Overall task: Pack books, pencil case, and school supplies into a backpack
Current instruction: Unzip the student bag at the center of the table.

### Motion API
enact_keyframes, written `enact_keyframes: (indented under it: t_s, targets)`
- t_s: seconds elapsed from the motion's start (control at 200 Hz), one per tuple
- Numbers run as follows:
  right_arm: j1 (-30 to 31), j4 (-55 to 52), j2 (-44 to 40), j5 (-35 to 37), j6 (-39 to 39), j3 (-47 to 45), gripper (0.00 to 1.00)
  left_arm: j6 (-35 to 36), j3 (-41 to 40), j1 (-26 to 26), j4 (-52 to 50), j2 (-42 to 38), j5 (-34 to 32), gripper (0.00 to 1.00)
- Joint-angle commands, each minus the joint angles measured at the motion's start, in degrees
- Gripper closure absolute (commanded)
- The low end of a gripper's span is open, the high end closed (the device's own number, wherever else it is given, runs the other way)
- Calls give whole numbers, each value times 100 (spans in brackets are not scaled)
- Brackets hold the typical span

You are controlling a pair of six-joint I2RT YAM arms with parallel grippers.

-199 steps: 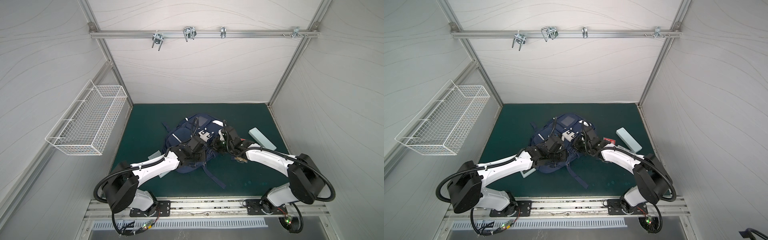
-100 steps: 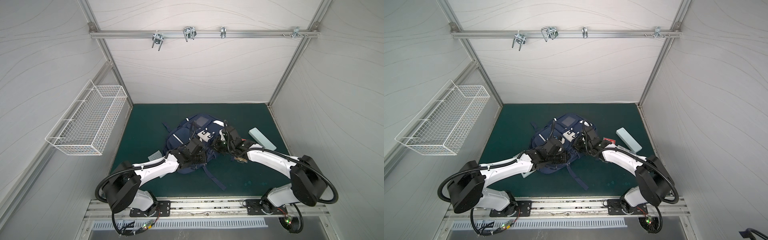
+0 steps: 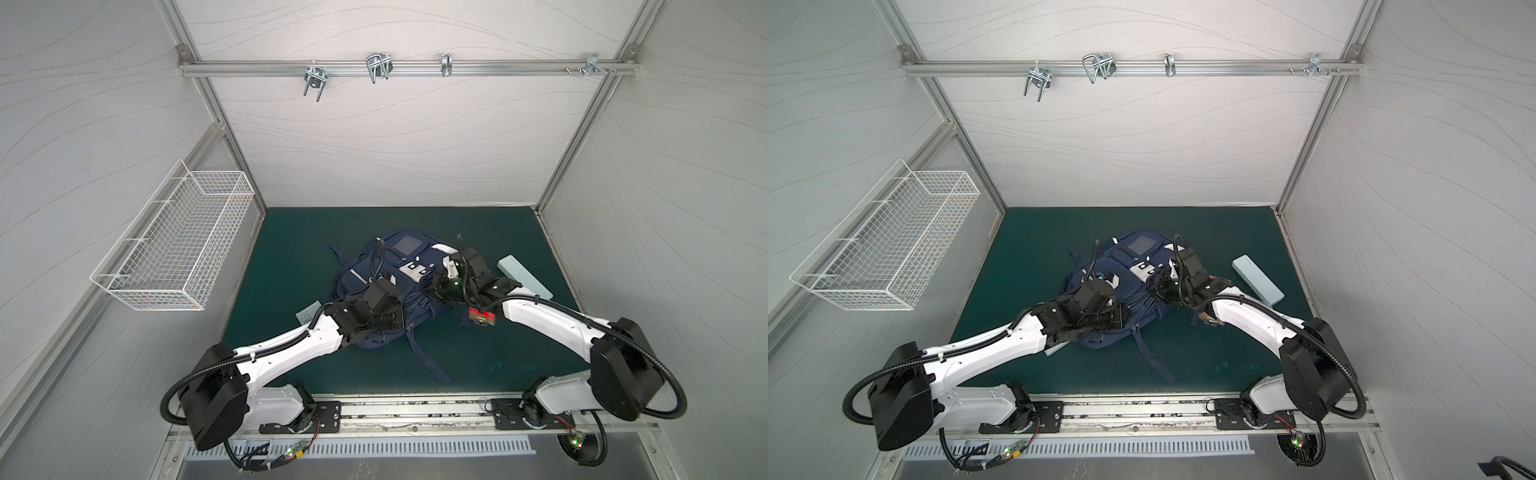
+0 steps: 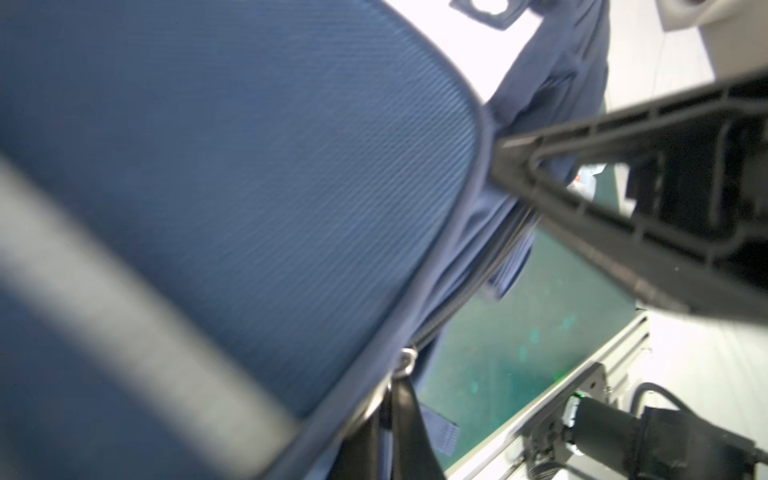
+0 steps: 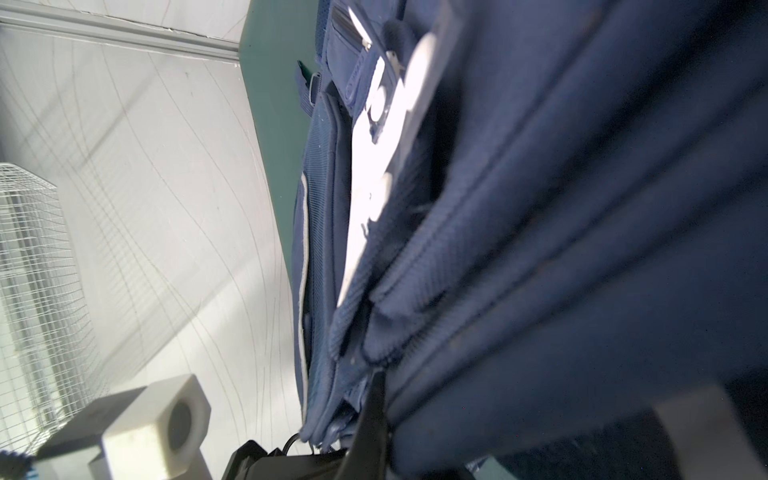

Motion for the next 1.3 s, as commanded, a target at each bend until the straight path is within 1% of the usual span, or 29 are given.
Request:
enact_keyframes:
  t_s: [0.0, 0.065, 0.18, 0.245, 0.365, 0.395, 0.44, 0.47, 0.495, 0.535, 0.545, 0.55, 0.56, 0.575, 0.605, 0.685, 0.745, 0.825, 0.895, 0.99, 1.065, 1.14, 1.21, 1.296]
  targets:
    - [-399, -207, -306, 195, -330, 263, 100, 166, -223, 112, -1238, -364, -884, 100]
    - [-415, -301, -279, 244, -460, 295, 100, 238, -327, 118, -1260, -545, -857, 100]
    - [-552, -427, -249, 252, -603, 291, 100, 240, -386, 243, -1696, -787, -1113, 100]
    - [-717, -454, -274, 166, -663, 270, 100, 238, -443, 466, -2052, -874, -1221, 100]
    - [-921, -627, -310, 96, -886, 315, 100, 353, -709, 1134, -2401, -1132, -1281, 100]
    - [-931, -627, -281, -3, -938, 337, 100, 314, -723, 1179, -2398, -1230, -1256, 100]
    - [-862, -642, -246, -107, -1014, 383, 99, 380, -735, 1174, -2147, -1399, -980, 100]
    - [-767, -695, -238, -121, -1073, 415, 90, 385, -721, 1179, -1965, -1500, -778, 100]
    - [-666, -779, -254, -81, -1139, 444, 79, 381, -708, 1178, -1808, -1571, -631, 100]
    - [-449, -958, -318, 85, -1251, 482, 63, 359, -679, 1176, -1536, -1649, -348, 100]
    - [-382, -1004, -347, 129, -1282, 489, 54, 350, -673, 1178, -1479, -1659, -292, 100]
    - [-349, -1030, -360, 162, -1297, 495, 51, 353, -668, 1176, -1441, -1665, -270, 100]
    - [-280, -1086, -395, 228, -1309, 499, 43, 344, -660, 1179, -1400, -1676, -220, 100]
    - [-177, -1149, -442, 329, -1334, 500, 36, 332, -640, 1174, -1327, -1687, -158, 100]
    - [35, -1298, -539, 544, -1363, 494, 29, 313, -596, 1165, -1206, -1688, -66, 100]
    - [641, -1628, -853, 1155, -1246, 414, 21, 286, -487, 1168, -982, -1660, 121, 100]
    - [1082, -1646, -1092, 1524, -886, 214, 20, 251, -478, 1157, -807, -1662, 238, 100]
    - [1676, -1131, -1252, 1763, -245, -188, 20, 164, -496, 1132, -563, -1664, 363, 100]
    - [2125, -644, -1190, 1970, 260, -399, 21, 136, -470, 1020, -458, -1653, 338, 100]
    - [2515, -347, -918, 2278, 653, -286, 20, 103, -397, 820, -428, -1627, 202, 100]
    - [2682, -206, -641, 2430, 889, -116, 20, 65, -386, 652, -400, -1656, 82, 100]
    - [2707, 113, -417, 2521, 1128, -94, 21, 1, -397, 501, -386, -1693, -24, 100]
    - [2625, 407, -281, 2663, 1303, -132, 22, -86, -443, 393, -383, -1744, -96, 100]
    - [2398, 525, -31, 2514, 1311, -27, 25, -286, -584, 382, -251, -1882, -7, 100]
